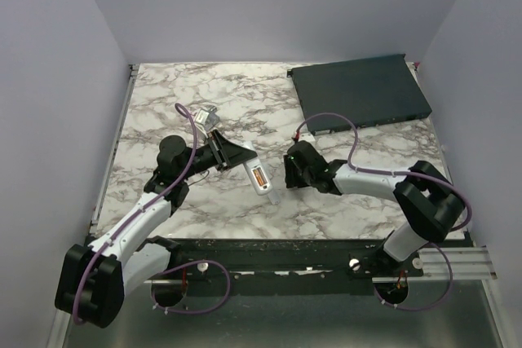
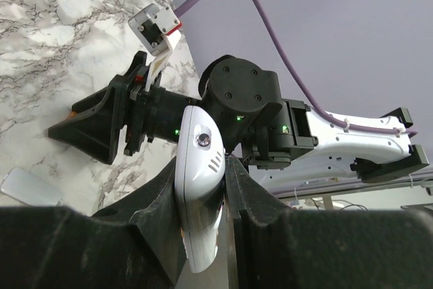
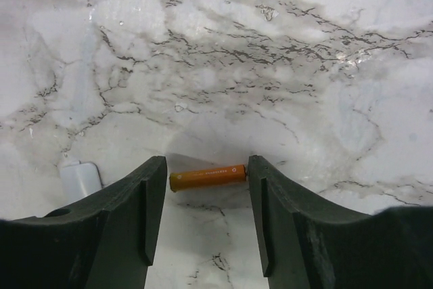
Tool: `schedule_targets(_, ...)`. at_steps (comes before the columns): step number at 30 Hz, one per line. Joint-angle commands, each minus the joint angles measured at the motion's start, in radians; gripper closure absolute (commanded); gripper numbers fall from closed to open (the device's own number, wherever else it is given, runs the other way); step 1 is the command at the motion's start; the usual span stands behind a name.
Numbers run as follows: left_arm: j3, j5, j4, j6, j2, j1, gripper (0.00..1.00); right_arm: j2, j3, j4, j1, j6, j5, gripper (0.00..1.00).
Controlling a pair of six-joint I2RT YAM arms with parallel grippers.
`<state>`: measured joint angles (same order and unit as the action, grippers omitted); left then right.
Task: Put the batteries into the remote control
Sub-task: Move the battery to the center of the board.
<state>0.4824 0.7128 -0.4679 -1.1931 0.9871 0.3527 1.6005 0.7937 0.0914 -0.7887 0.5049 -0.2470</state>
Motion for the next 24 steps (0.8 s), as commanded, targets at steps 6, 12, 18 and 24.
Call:
schedule_targets(6,0.039,0.023,0.003,0.012,-0.019,-0.009,1.00,-0.020,-0.017,0.013,-0.037,0.082,-0.040,0.23)
schedule_targets(12,0.039,0.020,0.005,0.012,-0.015,-0.009,1.00,-0.020,-0.013,0.018,-0.036,0.072,-0.031,0.22)
schedule_targets(18,0.043,0.013,0.008,0.013,-0.013,-0.011,1.00,-0.077,-0.048,0.004,-0.037,0.087,-0.087,0.22)
schedule_targets(24,0.047,0.002,0.019,0.015,-0.024,-0.013,1.00,-0.226,-0.093,-0.064,-0.036,0.039,-0.085,0.20)
